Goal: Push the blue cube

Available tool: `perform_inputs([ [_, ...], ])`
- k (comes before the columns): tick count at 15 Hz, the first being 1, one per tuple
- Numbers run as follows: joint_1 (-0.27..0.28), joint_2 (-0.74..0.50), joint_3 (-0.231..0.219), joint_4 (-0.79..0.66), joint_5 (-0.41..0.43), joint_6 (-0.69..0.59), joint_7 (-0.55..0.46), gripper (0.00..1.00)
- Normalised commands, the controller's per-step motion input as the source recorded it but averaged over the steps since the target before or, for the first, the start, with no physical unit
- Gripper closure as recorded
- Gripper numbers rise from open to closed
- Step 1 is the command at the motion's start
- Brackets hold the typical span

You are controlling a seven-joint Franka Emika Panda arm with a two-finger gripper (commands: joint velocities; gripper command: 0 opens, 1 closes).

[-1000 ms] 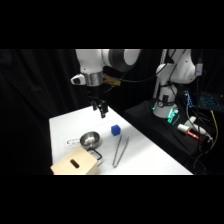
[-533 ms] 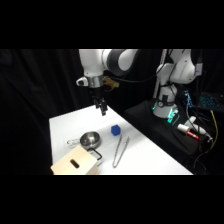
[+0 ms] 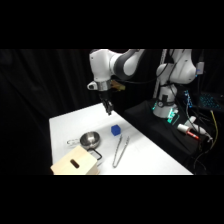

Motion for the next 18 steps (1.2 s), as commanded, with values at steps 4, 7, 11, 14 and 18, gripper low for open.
perform_inputs([
  [4, 0.025, -0.16, 0.026, -0.29, 0.126, 0.36, -0.11, 0.99],
  [7, 0.013, -0.05, 0.011, -0.27, 0.08, 0.34, -0.1, 0.97],
  [11, -0.011, 0.04, 0.002, -0.25, 0.141, 0.33, -0.15, 0.95],
  [14, -0.049, 0.18, 0.037, -0.14, 0.315, 0.44, -0.31, 0.96],
  [18, -0.118, 0.34, 0.132, 0.03, 0.312, 0.48, -0.34, 0.94],
])
